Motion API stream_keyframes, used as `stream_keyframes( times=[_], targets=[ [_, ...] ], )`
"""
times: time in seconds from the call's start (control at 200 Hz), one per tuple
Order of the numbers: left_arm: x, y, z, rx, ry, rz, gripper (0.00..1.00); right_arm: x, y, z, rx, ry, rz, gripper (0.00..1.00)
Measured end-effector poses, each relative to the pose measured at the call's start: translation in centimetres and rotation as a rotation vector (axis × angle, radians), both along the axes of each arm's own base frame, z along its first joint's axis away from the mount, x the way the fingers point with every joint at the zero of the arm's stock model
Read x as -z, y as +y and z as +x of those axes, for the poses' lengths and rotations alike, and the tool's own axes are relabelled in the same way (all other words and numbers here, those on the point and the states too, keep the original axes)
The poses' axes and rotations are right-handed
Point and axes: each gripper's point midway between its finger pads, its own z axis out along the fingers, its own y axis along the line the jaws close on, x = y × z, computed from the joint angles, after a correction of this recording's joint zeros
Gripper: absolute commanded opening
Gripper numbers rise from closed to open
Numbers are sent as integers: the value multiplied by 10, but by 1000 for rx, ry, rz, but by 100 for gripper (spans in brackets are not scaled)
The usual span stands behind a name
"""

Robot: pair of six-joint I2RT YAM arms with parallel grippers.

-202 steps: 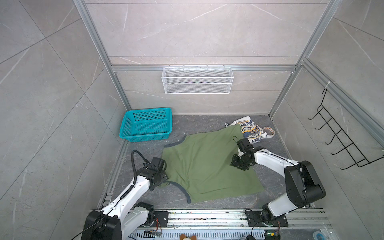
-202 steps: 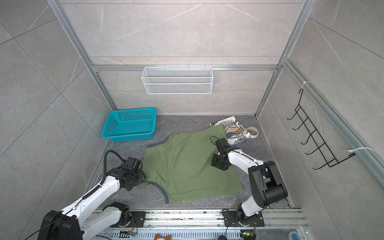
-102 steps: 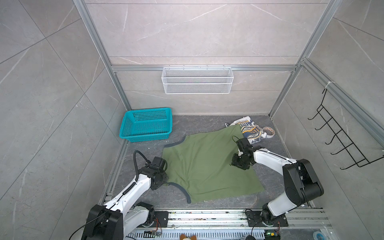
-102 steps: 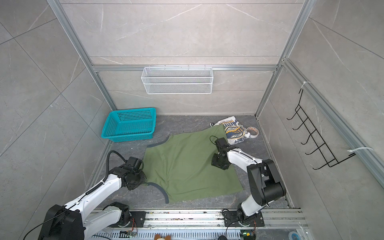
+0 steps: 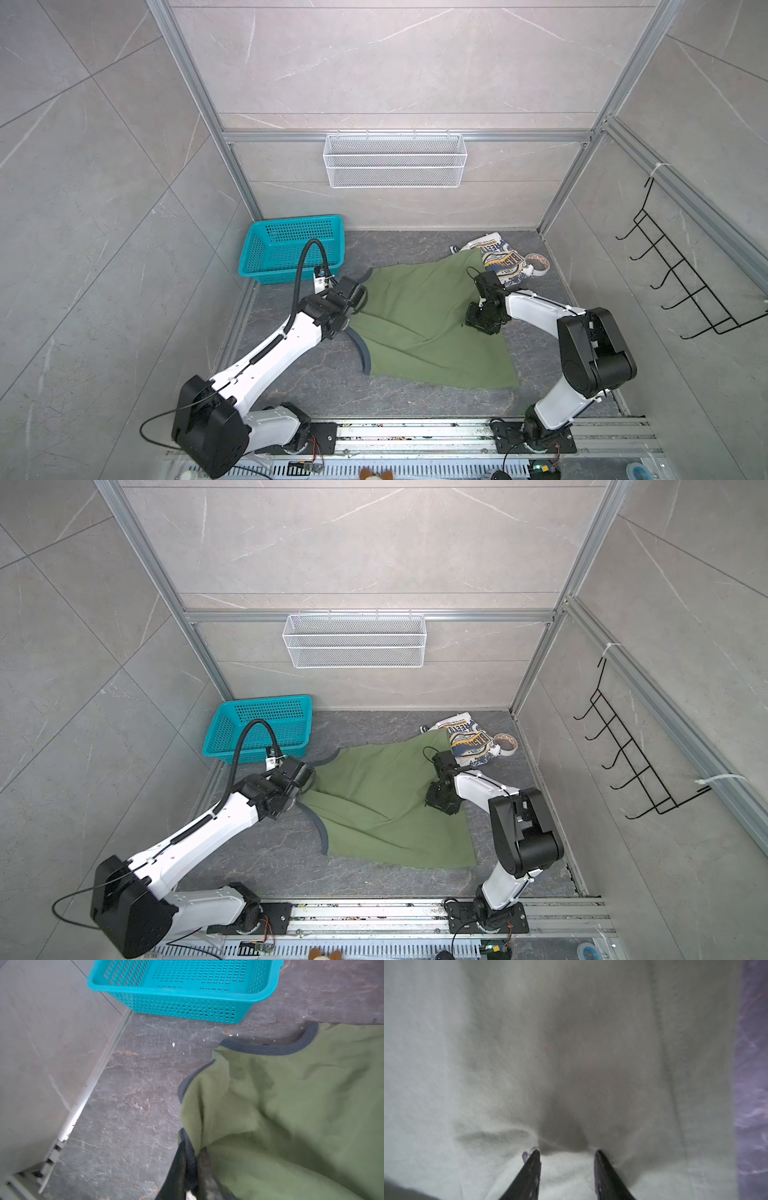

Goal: Fold and stack the tank tops

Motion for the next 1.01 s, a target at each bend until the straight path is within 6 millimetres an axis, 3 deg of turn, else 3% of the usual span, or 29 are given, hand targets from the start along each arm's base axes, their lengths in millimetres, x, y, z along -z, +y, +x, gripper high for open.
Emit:
stream_keyframes(
  times=[0.12,0.235,0.354,0.544,0.734,0.883,0.958,1.008],
  targets=[
    [34,5,-14,-9,87,16,56,0,-1,1,7,0,5,45],
    [65,14,-45,-10,156,-50,67,0,-6,3,22,-6,6,45],
    [69,30,-62,-57,130,-191,69,0,-7,4,27,-8,10,44],
    [62,56,-52,-200,54,-401,68,0,-7,4,27,-7,14,44],
    [90,67,-46,-273,123,-494,67,0,-7,4,28,-7,15,44],
    [111,64,-44,-278,158,-547,67,-1,-7,4,28,-10,19,44],
    [118,58,-40,-256,174,-570,60,-1,-6,4,27,-11,22,44],
    [122,55,-36,-244,183,-580,51,0,-6,4,27,-11,22,44]
  ],
)
